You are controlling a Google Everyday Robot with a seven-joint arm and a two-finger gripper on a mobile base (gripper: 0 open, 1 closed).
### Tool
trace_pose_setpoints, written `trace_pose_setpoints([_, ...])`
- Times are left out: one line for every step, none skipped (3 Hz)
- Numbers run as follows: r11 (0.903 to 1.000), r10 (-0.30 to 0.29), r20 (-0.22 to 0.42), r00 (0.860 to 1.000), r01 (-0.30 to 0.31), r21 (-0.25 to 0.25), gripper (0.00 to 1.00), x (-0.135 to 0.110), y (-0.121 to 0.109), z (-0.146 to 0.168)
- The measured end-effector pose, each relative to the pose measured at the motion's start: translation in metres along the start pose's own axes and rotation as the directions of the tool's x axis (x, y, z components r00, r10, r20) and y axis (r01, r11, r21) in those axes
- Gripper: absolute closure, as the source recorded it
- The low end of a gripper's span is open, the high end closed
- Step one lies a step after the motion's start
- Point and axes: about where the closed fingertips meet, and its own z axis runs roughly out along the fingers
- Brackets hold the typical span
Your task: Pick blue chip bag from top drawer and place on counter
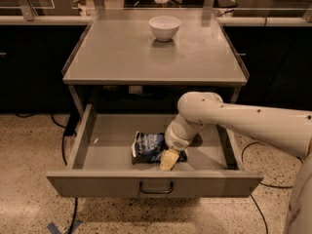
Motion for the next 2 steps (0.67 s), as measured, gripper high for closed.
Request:
trace_pose_setpoints([1.0000,0.000,0.000,1.000,0.000,0.000,0.23,0.0000,0.0000,0.0000])
trace_pose_setpoints([1.0000,0.000,0.000,1.000,0.000,0.000,0.45,0.0000,0.0000,0.0001])
